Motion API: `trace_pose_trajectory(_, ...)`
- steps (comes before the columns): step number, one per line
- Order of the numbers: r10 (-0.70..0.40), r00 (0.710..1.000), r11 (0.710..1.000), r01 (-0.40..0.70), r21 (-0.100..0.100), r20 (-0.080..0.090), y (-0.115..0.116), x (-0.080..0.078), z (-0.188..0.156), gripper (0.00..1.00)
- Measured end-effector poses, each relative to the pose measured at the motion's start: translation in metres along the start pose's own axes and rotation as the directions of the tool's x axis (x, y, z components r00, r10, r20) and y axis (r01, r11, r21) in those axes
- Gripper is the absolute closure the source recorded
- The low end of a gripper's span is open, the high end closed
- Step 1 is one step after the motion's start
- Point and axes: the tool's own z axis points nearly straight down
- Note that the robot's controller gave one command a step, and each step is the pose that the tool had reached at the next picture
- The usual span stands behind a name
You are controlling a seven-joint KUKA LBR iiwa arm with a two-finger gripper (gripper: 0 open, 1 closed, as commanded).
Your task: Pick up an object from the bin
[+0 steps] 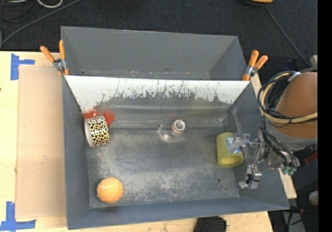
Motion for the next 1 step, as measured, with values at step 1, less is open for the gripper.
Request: trace_pose_trajectory(1, -0.004, 1.000, 1.000, 0.004, 0.001, 0.008, 0.0006, -0.0016, -0.0044, 0.00)
